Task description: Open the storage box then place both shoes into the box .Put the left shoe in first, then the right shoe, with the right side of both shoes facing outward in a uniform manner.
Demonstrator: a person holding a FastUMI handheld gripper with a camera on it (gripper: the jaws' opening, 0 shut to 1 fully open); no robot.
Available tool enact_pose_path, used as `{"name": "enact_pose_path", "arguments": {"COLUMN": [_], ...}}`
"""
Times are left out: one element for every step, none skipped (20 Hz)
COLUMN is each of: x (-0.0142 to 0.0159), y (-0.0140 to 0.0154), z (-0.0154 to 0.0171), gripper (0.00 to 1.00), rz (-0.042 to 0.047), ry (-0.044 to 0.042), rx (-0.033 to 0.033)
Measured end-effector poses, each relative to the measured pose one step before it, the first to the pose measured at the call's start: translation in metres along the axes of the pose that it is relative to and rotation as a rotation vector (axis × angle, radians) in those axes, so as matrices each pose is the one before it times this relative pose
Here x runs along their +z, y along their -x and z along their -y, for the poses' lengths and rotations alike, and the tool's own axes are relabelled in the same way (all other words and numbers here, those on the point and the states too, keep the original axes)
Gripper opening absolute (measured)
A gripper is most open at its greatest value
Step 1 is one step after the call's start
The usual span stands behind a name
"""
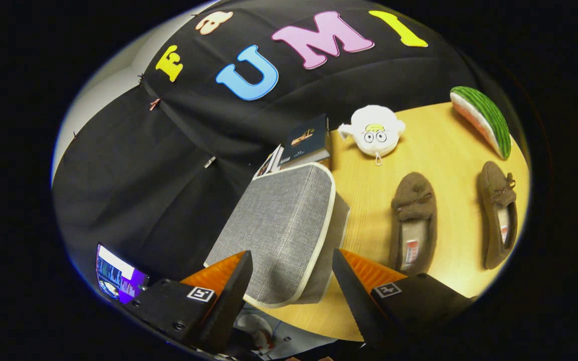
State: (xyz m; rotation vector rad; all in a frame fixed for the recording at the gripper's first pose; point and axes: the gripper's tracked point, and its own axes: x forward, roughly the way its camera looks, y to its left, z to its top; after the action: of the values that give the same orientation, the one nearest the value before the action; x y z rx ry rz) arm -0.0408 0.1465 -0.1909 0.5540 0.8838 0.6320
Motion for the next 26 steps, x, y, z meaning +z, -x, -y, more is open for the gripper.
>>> {"name": "enact_pose_path", "arguments": {"x": [-0.00262, -0.00127, -0.00089, -0.00111, -0.00305, -0.00119, -0.00183, -0.0029, -0.00256, -0.00193, -0.00289, -0.00186, -0.00157, -0.00176, -0.00172, -0.00228, 0.00114, 0.00042, -0.00081, 0.00112, 0.00062, 0.00247, 0.00063, 0.00021, 0.00199, 0.00274], "y": [-0.00445, -0.00505, -0.00173, -0.00741, -0.00545, -0.00458, -0.00236, -0.0041, -0.00369, -0.00299, -0.00382, -0.00402, -0.00299, -0.00221, -0.00105, -0.00427, 0.00116, -0.00151, 0.00283, 0.00076, 0.00266, 0.00107, 0.0037, -0.00023, 0.00164, -0.00128], "z": [0.00334, 0.00269, -0.00091, -0.0002, -0.00147, -0.00204, -0.00105, -0.00104, -0.00281, -0.00084, 0.00016, -0.00037, 0.00078, -0.0001, -0.00082, -0.00089, 0.00216, -0.00041, -0.00111, -0.00281, -0.00092, -0.00383, -0.00224, -0.00222, -0.00204, -0.00084], "gripper": [0.98, 0.98, 0.98, 0.98, 0.98, 0.98, 0.98, 0.98, 0.98, 0.98, 0.98, 0.98, 0.98, 0.98, 0.98, 0.96, 0.95, 0.89, 0.84, 0.82, 0.73, 0.64, 0.62, 0.53, 0.45, 0.37], "rz": [-0.01698, -0.0117, -0.01208, -0.01841, -0.01921, -0.01519, -0.0146, -0.01931, -0.01803, -0.01306, -0.01248, -0.01192, -0.00722, -0.00947, -0.01159, -0.01451, 0.00244, 0.00385, -0.00845, 0.00165, 0.01025, 0.00266, -0.00876, 0.00163, 0.00316, 0.00225], "ry": [0.00638, -0.00217, -0.0103, -0.01659, -0.01796, -0.02403, -0.0307, -0.02796, -0.01905, -0.01649, -0.02294, -0.03135, -0.03543, -0.04326, -0.05605, -0.05695, -0.04116, -0.02876, -0.02398, -0.03327, -0.03643, -0.04515, -0.04611, -0.04413, -0.03253, -0.01869], "rx": [0.00122, 0.01125, 0.01875, 0.0223, 0.02561, 0.03165, 0.03163, 0.03314, 0.03578, 0.0302, 0.03032, 0.02959, 0.02503, 0.02979, 0.02563, 0.02441, 0.00515, 0.01438, 0.00896, 0.01697, 0.00908, 0.02225, 0.01903, 0.01523, 0.01273, 0.00634]}}
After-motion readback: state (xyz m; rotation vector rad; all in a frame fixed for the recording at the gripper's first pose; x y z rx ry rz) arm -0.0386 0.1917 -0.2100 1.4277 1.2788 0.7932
